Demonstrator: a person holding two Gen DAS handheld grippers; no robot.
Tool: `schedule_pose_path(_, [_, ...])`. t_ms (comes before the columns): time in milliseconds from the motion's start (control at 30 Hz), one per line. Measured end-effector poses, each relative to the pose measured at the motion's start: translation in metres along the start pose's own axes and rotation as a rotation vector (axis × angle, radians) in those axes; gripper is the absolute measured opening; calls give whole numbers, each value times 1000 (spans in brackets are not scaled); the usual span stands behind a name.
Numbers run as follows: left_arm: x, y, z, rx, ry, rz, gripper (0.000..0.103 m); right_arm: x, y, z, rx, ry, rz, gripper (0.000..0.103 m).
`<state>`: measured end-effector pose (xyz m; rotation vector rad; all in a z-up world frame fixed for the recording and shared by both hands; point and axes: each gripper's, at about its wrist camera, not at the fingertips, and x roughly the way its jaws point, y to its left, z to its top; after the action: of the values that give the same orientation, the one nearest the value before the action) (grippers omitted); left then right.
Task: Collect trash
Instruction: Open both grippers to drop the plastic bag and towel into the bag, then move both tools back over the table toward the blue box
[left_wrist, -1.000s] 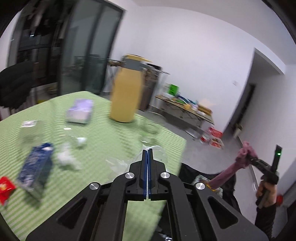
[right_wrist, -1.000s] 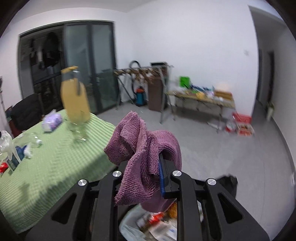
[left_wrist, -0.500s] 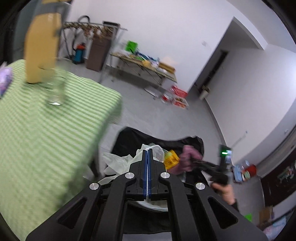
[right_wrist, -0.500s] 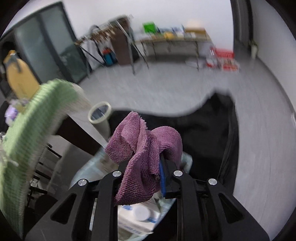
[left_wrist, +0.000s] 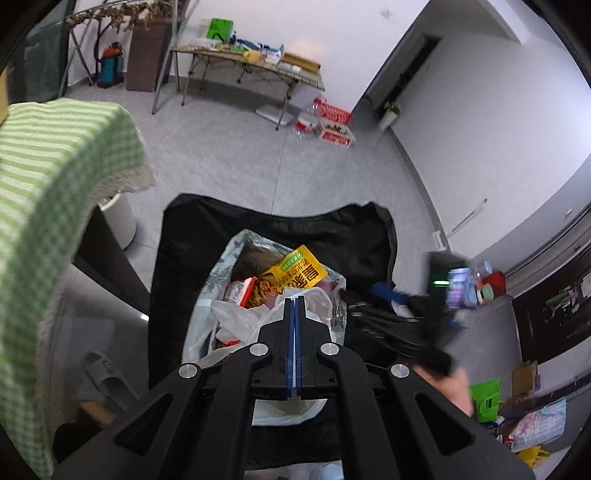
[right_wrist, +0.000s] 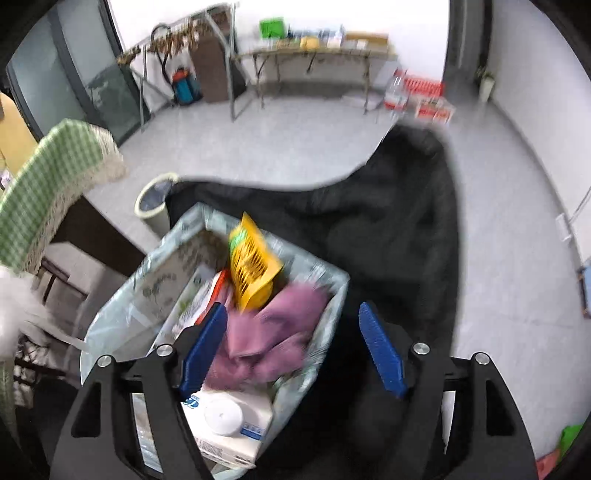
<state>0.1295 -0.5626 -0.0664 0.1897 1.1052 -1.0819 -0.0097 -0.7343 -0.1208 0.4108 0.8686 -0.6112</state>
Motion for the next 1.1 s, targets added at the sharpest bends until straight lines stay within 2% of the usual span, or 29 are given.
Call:
schedule_pose_path(67, [14, -3, 3, 0, 14, 14, 0, -17, -3, 0, -48, -82, -130, 73])
schedule_pose_path(133, [30, -4, 5, -14, 35, 2, 0, -24, -2, -2, -96, -122, -212, 73])
schedule_pose_path(333, [67, -13, 13, -42, 85, -12, 0, -34, -19, -6, -43, -166, -145, 73])
schedule_pose_path(400, [77, -13, 19, -68, 88, 9, 25, -34, -23, -6, -13, -184, -118, 73])
schedule_pose_path(433, [80, -11, 21, -83, 83, 20, 48, -32, -24, -8, 6, -190, -117, 73])
schedule_pose_path(467, [79, -10, 23, -96, 78, 29, 50, -30, -23, -9, 20, -193, -111, 73])
schedule_pose_path(533, [79, -11, 25, -87, 78, 27, 50, -25, -22, -18, 49, -179, -74, 73])
schedule_pose_path(600, [74, -13, 24, -55, 67, 43, 52, -18, -16, -22, 35, -152, -92, 73])
schedule_pose_path(700, [70, -15, 22, -13, 53, 85, 56, -25, -7, -22, 0, -200, -80, 73])
schedule_pose_path(800, [63, -15, 18, -3, 51, 94, 58, -21, -1, -23, -27, -194, -95, 73])
schedule_pose_path(867, [57, -14, 15, 9, 39, 108, 63, -22, 1, -23, -36, -208, -77, 73])
schedule_pose_path(1000, [29, -9, 6, 51, -24, 170, 68, -26, -4, -22, -16, -245, -8, 73])
schedule_pose_path(1100, [0, -3, -1, 54, -84, 196, 74, -30, -5, -23, -3, -266, 0, 73])
